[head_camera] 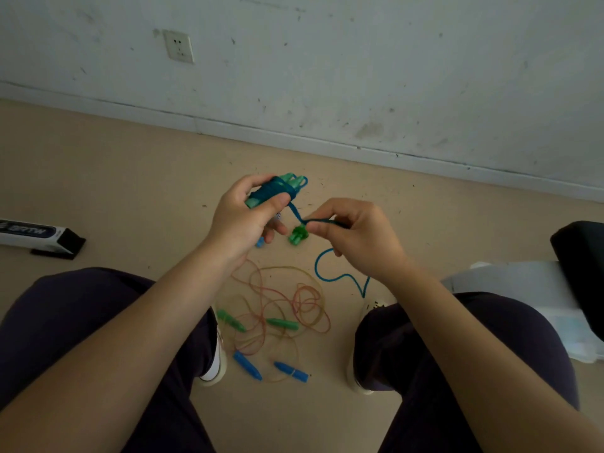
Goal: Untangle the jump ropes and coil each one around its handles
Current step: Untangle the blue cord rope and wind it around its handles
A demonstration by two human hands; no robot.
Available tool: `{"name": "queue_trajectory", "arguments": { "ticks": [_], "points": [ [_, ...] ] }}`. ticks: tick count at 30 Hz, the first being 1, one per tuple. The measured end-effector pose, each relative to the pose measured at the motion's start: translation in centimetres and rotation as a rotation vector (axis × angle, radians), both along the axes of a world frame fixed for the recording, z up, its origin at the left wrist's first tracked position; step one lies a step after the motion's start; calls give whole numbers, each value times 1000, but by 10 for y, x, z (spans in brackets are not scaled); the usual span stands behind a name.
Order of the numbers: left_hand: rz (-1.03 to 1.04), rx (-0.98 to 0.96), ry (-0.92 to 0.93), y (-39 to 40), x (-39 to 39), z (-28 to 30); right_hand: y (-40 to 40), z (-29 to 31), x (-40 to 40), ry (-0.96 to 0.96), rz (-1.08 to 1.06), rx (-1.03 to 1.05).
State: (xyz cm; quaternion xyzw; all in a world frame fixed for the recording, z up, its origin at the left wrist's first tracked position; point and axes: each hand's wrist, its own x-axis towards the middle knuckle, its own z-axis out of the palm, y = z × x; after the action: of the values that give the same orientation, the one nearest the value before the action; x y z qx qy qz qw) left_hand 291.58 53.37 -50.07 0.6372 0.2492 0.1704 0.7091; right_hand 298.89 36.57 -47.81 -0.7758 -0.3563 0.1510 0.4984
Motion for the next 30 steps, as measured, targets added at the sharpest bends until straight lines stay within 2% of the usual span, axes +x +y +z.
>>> {"name": "queue_trajectory", "arguments": {
  "ticks": [4, 9, 11, 16, 21, 27, 30],
  "points": [
    [-86, 108, -5, -1, -2, -1, -2, 6, 2, 48, -21, 15],
    [-473, 187, 106, -3, -6, 1, -9, 6, 11, -19, -43, 34],
    [-556, 190, 122, -4, -7, 2, -9, 3, 13, -52, -54, 21],
    [-626, 273, 173, -6, -8, 6, -8, -2, 14, -67, -133, -45],
    [-694, 354, 209, -3, -9, 5, -6, -5, 12, 21, -88, -76],
    [-626, 277, 225, -10, -10, 12, -7, -3, 10, 19, 56, -52],
    [-611, 265, 218, -11, -11, 12, -8, -3, 13, 53, 62, -28]
  ]
}}
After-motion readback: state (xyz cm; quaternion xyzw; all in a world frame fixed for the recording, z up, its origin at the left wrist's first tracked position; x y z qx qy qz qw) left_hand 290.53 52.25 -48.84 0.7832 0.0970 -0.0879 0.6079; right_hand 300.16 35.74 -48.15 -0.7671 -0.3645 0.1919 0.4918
